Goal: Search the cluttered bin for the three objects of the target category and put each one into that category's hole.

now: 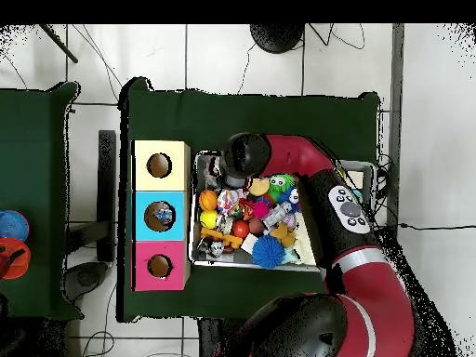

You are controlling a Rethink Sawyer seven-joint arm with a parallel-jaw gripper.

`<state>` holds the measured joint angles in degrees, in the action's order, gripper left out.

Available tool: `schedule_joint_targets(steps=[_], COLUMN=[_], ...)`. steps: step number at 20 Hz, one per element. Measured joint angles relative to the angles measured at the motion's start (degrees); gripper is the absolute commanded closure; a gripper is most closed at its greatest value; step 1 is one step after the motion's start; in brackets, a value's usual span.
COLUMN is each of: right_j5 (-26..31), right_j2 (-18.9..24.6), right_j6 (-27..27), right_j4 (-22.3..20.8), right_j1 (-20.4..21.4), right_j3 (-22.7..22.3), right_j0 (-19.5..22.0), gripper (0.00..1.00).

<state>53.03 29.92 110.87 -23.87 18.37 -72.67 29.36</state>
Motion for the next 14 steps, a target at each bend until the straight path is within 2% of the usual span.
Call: schedule_joint_targets(steps=[6,14], right_j5=[2.1,2.2], right_j2=[0.0,0.2], right_j6=[0.0,0.0], right_j4=[0.0,0.8], right_j1=[-0.2,-2.0], right_j3=[0.0,-0.6], right_j0=[0.7,2.0], gripper=[0.00,0.00])
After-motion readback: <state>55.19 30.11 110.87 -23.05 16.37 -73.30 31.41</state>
